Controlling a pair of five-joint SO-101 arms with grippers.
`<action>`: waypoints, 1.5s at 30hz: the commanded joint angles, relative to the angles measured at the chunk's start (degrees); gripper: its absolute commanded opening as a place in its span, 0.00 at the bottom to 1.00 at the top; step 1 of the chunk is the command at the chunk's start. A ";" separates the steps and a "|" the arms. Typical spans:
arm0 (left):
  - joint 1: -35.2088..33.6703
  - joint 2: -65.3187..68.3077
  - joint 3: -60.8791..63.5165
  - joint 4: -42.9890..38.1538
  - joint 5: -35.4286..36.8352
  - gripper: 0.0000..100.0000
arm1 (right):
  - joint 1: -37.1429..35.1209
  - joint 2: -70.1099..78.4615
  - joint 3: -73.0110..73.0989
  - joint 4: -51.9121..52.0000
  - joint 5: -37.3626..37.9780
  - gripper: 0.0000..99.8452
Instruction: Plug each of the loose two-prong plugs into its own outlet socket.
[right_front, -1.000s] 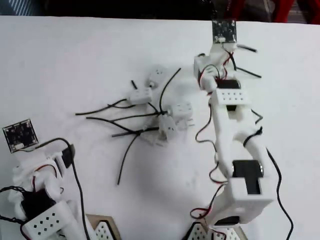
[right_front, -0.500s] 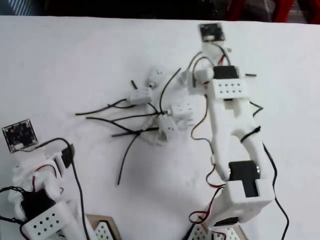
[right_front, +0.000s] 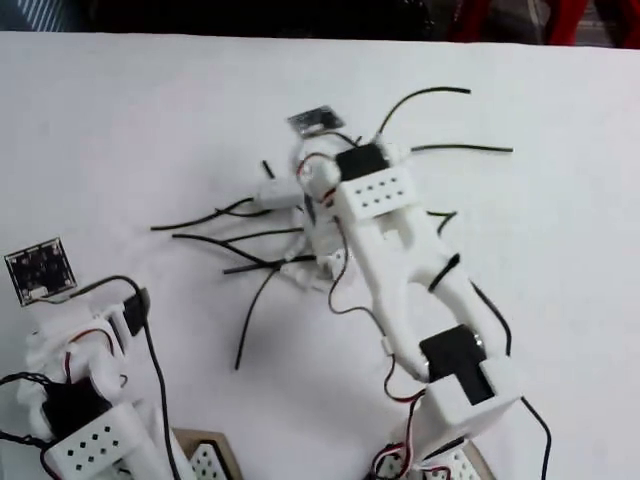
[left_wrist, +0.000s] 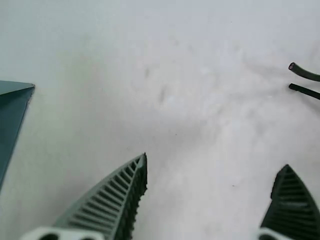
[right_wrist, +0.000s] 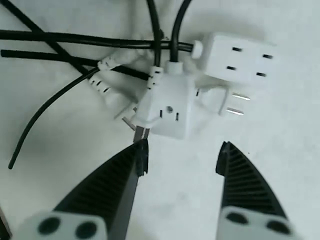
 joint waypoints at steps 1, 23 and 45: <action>-0.04 -0.84 -0.26 -1.14 0.09 0.38 | -3.12 -2.95 -2.55 0.40 0.00 0.22; -0.04 -0.84 -0.18 -1.14 0.00 0.38 | -4.18 16.57 -11.52 -0.13 -0.09 0.11; -0.04 -0.84 -0.18 -1.14 0.00 0.38 | 4.97 11.74 -10.02 11.21 7.38 0.02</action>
